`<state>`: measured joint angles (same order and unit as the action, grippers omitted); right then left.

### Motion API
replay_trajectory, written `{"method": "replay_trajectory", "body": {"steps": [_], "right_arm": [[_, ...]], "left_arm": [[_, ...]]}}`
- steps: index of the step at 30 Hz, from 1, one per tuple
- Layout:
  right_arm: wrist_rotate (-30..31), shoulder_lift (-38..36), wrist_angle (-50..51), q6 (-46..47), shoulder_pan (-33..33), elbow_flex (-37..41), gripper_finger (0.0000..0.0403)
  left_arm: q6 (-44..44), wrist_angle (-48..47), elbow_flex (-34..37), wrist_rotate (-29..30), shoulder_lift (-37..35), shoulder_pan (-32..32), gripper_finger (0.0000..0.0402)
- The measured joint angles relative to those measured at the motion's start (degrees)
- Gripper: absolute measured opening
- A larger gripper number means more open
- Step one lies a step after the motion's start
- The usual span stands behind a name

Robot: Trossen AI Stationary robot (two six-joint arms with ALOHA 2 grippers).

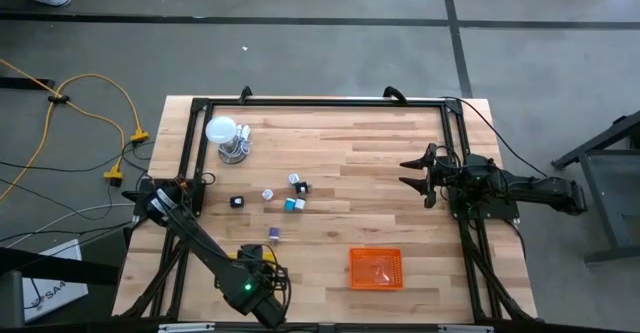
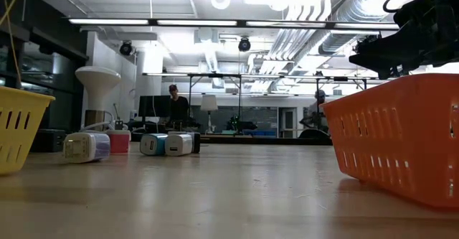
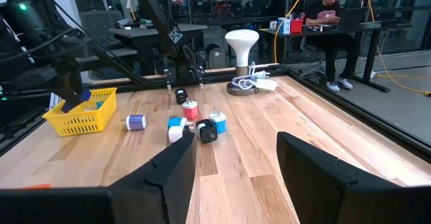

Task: Pick & Place Office items
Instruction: Put the dark blue digital clock into the yellow bin

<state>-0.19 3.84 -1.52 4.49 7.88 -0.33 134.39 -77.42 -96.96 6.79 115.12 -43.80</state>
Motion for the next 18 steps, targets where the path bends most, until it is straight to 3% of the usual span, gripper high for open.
{"method": "replay_trajectory", "body": {"steps": [18], "right_arm": [[0.0,-0.01,0.02,0.0,0.01,-0.01,0.0195]], "left_arm": [[-1.61,1.58,0.98,-0.67,0.01,0.93,0.0175]]}}
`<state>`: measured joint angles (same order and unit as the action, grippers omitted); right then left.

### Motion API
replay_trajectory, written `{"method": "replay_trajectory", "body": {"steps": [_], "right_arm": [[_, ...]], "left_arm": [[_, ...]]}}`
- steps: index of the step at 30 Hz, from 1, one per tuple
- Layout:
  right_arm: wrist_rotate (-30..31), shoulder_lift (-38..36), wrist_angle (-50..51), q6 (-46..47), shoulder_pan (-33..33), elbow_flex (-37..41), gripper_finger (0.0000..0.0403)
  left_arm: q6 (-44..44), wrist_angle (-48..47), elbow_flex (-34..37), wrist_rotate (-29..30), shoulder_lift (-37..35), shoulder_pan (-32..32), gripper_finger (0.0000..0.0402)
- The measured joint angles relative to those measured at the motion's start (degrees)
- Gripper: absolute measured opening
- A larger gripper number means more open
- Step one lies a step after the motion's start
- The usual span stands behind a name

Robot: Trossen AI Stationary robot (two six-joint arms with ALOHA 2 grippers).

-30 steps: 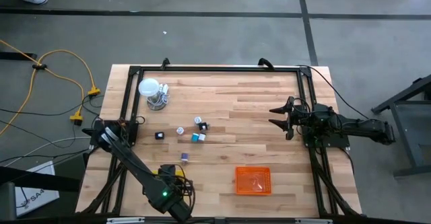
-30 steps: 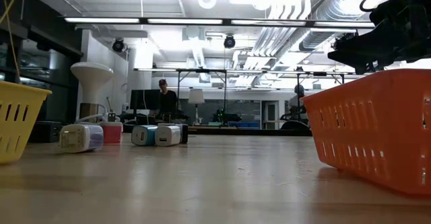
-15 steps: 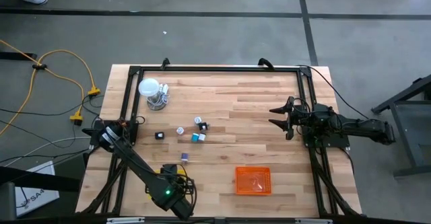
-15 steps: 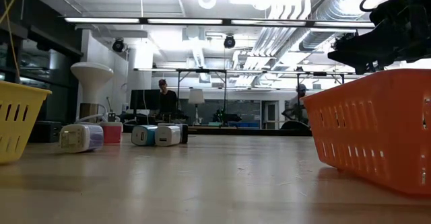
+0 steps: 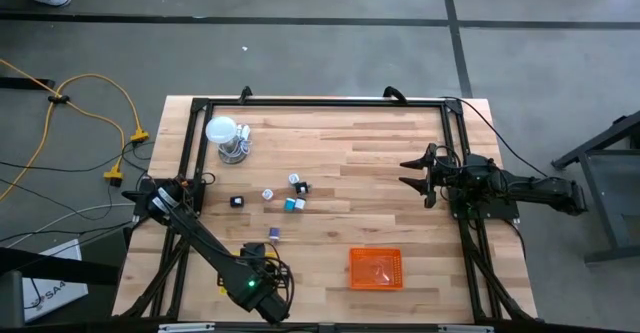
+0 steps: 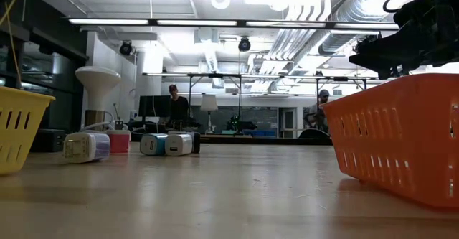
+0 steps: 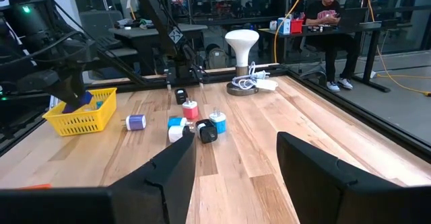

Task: Pick & Place Office items
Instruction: Put the dark blue digital clock into the yellow bin, then put the violet charger adapter into the orange bin

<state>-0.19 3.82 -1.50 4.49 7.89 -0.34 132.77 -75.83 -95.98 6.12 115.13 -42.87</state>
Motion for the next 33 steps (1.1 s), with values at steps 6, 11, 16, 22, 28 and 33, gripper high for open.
{"method": "replay_trajectory", "body": {"steps": [6,11,16,22,28,33], "right_arm": [[0.01,-0.01,-0.02,0.0,-0.01,0.0,0.0195],[0.02,-0.01,-0.02,0.0,-0.01,0.0,0.0195],[0.02,-0.01,0.0,0.0,0.01,0.0,0.0195],[0.0,0.01,-0.02,0.0,0.01,0.0,0.0195],[0.02,-0.01,-0.02,0.0,0.01,0.0,0.0195],[0.01,-0.01,-0.02,0.0,0.0,0.0,0.0195]], "left_arm": [[-0.95,0.02,0.0,-0.01,0.0,0.09,0.019],[-0.94,0.02,0.0,-0.01,0.0,0.09,0.0191],[-0.92,0.02,0.0,-0.01,0.0,0.09,0.0191],[-1.21,0.02,0.0,-0.01,0.0,0.09,0.0191],[-1.19,0.02,0.0,-0.03,0.0,0.09,0.0191],[-2.12,-0.01,0.0,-0.1,-0.05,0.47,0.0191]]}}
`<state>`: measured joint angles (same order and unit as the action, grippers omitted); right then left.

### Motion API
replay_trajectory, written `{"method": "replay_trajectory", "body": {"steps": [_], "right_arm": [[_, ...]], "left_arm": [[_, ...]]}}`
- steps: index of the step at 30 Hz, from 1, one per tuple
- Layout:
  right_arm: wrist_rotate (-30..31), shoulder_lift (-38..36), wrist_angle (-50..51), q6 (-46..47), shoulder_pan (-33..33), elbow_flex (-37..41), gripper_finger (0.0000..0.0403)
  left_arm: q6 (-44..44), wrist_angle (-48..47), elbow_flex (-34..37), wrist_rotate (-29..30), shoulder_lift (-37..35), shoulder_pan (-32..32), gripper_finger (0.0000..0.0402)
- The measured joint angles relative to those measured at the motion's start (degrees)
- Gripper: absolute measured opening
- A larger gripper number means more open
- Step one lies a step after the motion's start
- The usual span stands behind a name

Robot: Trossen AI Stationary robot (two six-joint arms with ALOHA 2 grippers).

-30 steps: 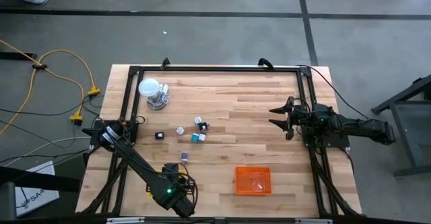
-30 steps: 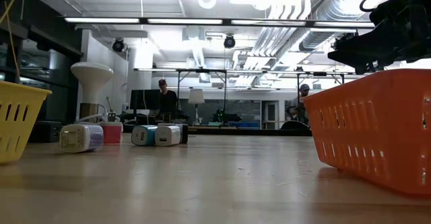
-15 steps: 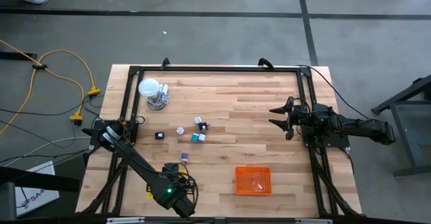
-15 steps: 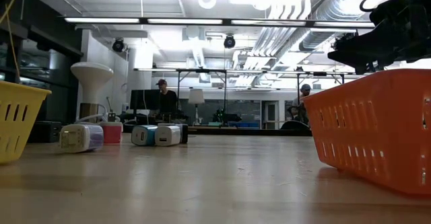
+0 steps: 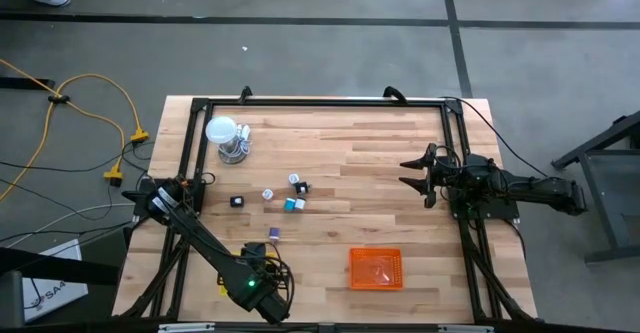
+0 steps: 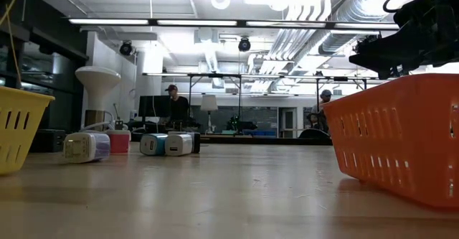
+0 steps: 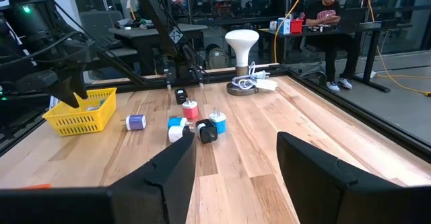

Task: Pick & Place Office items
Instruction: Put the violet charger adapter into the orange bin

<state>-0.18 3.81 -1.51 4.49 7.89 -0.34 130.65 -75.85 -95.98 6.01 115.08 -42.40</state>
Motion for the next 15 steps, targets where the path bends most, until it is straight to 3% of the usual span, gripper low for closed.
{"method": "replay_trajectory", "body": {"steps": [9,15], "right_arm": [[0.02,0.01,0.01,0.0,0.01,0.0,0.0195],[0.01,0.0,-0.01,0.0,0.01,0.0,0.0195]], "left_arm": [[-6.86,-0.2,-0.04,-0.06,-2.6,4.08,0.0191],[-17.35,-0.2,-0.04,0.01,-4.09,7.93,0.0191]]}}
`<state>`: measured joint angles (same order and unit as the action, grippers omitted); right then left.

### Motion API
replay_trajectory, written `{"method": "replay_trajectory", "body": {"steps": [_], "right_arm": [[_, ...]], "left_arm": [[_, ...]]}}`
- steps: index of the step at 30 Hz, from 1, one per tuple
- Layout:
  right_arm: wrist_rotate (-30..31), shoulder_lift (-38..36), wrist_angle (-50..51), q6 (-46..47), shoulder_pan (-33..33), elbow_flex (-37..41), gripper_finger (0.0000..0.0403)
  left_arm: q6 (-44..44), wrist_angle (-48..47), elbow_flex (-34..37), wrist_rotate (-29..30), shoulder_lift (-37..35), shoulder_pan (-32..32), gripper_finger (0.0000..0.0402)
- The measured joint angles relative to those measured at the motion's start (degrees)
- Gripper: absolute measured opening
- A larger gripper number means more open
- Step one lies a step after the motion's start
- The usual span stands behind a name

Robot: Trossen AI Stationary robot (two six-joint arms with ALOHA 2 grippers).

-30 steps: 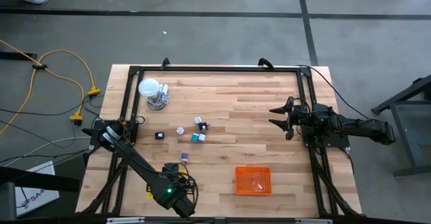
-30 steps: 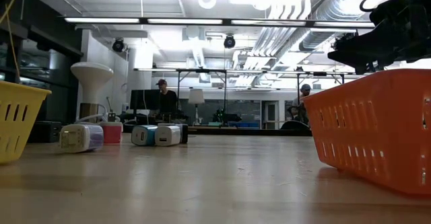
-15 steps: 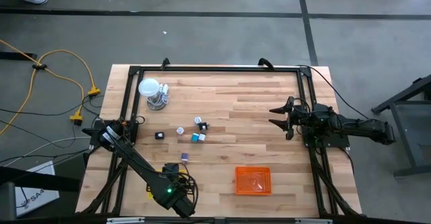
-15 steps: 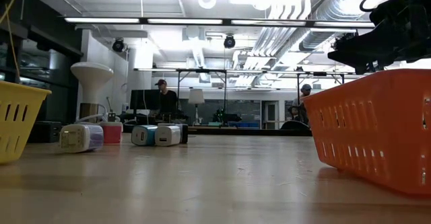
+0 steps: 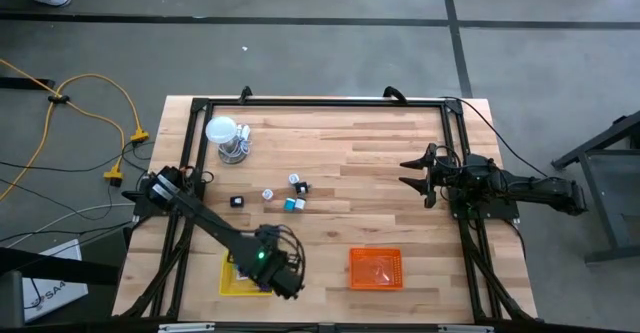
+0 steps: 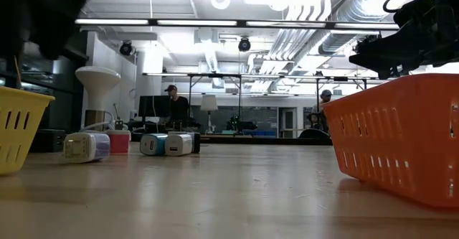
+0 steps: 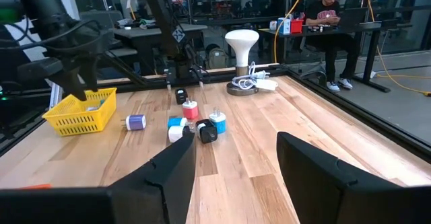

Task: Pick & Place Office items
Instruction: Put the violet charger adapter into the orange bin

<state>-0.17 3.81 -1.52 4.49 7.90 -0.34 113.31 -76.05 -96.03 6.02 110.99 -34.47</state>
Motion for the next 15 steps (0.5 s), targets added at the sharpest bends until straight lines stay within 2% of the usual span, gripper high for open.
{"method": "replay_trajectory", "body": {"steps": [11,15], "right_arm": [[0.0,0.02,0.01,0.0,0.0,0.01,0.0195],[0.01,0.02,0.0,0.0,0.0,0.0,0.0195]], "left_arm": [[-28.03,0.02,0.0,0.09,-0.27,7.71,0.0191],[-33.68,0.11,0.0,0.11,-0.27,9.8,0.0191]]}}
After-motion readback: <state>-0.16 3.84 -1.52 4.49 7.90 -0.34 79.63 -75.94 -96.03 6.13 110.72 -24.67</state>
